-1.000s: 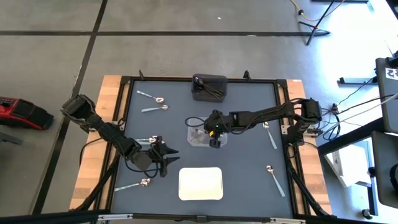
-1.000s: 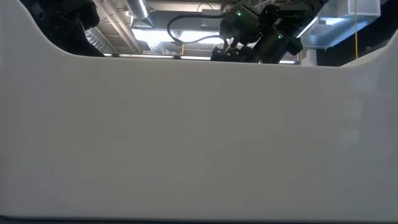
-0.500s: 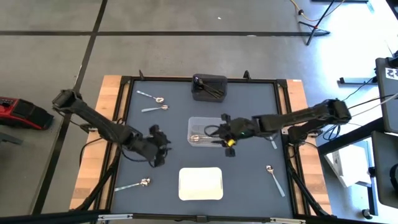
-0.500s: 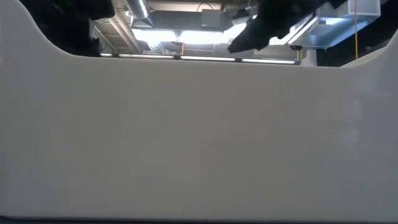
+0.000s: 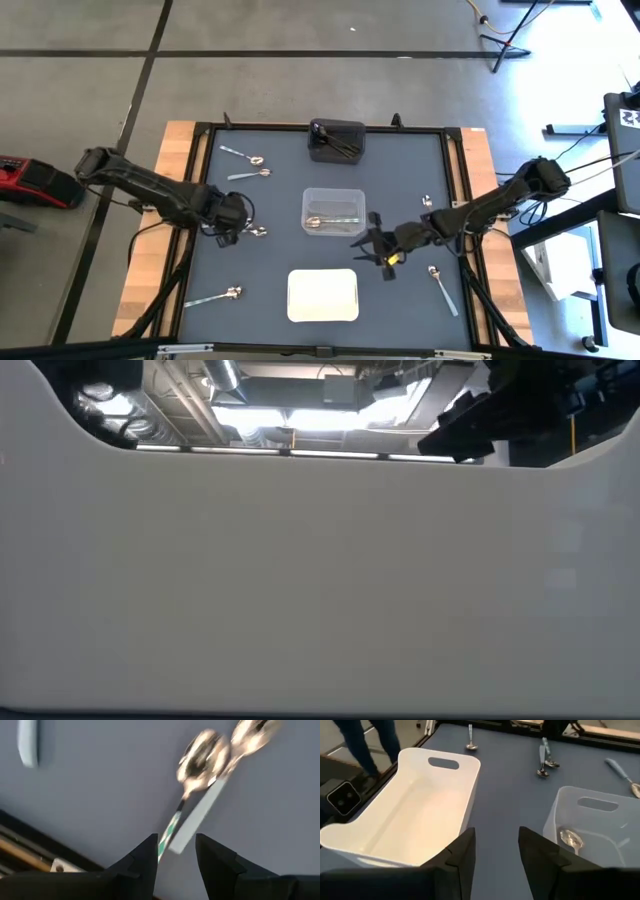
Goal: Sort silverware by color (type)
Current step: Put the middle green patterned spoon into the transparent bin
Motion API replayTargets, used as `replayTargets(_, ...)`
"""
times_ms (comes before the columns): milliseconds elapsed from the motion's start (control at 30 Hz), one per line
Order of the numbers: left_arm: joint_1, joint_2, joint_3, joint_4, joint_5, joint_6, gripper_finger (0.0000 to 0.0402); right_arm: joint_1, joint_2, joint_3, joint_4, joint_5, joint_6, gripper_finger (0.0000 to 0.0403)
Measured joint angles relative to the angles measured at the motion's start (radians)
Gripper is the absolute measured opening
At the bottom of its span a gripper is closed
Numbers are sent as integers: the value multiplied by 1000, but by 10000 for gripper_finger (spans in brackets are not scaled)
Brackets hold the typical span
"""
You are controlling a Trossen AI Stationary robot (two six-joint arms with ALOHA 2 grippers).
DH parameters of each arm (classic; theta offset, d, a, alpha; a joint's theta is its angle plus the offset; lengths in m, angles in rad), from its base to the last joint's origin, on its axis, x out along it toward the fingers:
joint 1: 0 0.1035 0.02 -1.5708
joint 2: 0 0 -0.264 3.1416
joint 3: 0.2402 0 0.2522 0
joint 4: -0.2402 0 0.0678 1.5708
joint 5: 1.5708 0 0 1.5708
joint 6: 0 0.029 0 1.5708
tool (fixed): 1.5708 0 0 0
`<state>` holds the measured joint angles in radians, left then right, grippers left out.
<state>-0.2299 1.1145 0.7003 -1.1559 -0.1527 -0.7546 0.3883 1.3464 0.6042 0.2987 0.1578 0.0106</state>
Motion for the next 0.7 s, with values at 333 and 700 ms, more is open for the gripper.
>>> replayTargets(333, 106, 14, -171, 165, 32, 94, 126, 17, 0, -75, 102, 53, 19, 140)
replayTargets(700, 167, 47, -197, 256, 117, 164, 126, 17, 0, -76, 103, 60, 22, 140)
